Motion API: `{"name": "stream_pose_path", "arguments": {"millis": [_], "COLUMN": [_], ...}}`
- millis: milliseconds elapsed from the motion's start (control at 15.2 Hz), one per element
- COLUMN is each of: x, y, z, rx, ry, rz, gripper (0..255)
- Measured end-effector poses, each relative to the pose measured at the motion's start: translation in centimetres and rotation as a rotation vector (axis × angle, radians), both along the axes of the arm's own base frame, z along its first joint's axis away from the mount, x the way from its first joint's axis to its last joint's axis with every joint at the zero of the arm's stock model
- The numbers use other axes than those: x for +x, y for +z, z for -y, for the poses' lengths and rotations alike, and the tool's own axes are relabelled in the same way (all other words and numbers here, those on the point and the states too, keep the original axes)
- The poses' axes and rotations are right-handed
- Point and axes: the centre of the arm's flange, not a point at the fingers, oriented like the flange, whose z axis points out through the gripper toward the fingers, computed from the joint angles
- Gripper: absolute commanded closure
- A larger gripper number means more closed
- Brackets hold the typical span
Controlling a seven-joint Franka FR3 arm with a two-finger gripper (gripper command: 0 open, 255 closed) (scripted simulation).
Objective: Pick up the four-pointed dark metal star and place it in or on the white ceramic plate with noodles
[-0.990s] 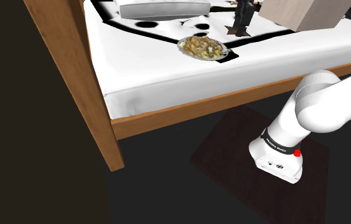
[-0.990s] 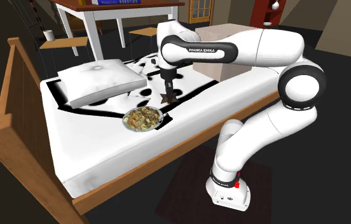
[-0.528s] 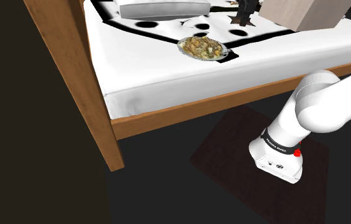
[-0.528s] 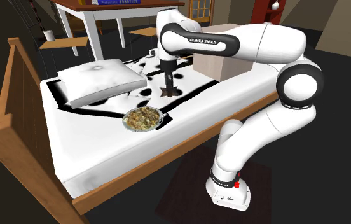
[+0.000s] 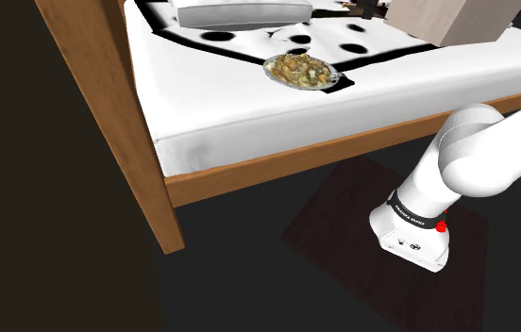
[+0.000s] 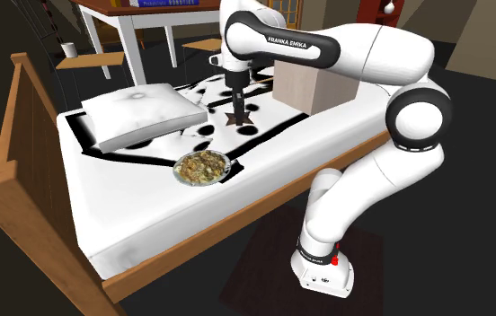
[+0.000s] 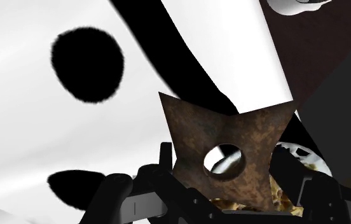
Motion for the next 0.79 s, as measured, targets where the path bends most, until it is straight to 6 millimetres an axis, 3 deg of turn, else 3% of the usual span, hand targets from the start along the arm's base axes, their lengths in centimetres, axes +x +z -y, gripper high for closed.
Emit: {"name": "stream_pose_path", "arguments": {"millis": [264, 792], "x": [1.5, 5.1], "y": [0.4, 0.5], "z": [-3.5, -13.4], "rx": [0.0, -0.001], "ry": [0.001, 0.0], "rz": [0.0, 0.0], "gripper": [255, 255]}}
